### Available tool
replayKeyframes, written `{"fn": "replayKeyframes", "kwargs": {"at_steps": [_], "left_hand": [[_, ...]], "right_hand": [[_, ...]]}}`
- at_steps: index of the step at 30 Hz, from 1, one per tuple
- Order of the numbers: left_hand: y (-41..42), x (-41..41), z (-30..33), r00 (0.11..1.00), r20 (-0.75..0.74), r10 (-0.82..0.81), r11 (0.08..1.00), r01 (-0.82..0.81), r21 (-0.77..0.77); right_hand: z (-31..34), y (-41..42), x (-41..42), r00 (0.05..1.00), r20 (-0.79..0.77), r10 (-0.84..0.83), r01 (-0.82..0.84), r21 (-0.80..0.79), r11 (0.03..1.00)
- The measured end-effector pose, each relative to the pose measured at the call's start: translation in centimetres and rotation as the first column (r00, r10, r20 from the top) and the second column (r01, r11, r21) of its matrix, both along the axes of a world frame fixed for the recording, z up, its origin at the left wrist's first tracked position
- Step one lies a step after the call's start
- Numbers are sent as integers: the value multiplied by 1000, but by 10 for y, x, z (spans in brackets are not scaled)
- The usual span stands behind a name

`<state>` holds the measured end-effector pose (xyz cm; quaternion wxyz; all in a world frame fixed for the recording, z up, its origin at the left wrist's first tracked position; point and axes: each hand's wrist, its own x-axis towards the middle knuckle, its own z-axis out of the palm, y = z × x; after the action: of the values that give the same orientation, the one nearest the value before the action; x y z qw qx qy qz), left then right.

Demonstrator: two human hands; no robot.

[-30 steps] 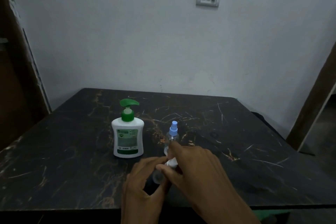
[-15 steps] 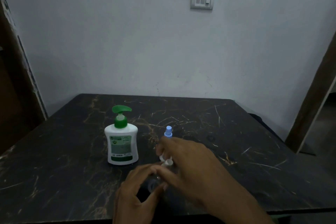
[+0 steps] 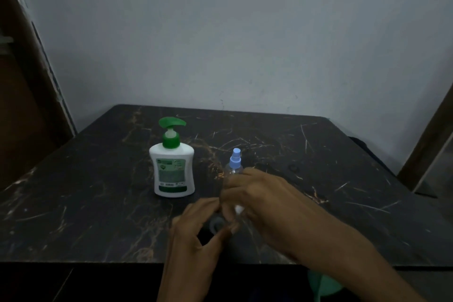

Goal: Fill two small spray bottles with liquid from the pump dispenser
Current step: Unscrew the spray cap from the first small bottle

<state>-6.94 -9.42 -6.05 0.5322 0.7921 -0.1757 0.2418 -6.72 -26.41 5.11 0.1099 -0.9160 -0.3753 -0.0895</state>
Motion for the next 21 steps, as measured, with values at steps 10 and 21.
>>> {"fn": "replayKeyframes", "kwargs": {"at_steps": [10, 21], "left_hand": [[0, -8, 6, 998, -58, -33, 998, 36, 57], [3, -7, 3, 995, -98, -3, 996, -6, -86]], "right_hand": [[-9, -10, 15, 994, -51, 98, -80, 274, 958], [21, -90, 5, 969, -43, -243, 210, 662, 720]]}}
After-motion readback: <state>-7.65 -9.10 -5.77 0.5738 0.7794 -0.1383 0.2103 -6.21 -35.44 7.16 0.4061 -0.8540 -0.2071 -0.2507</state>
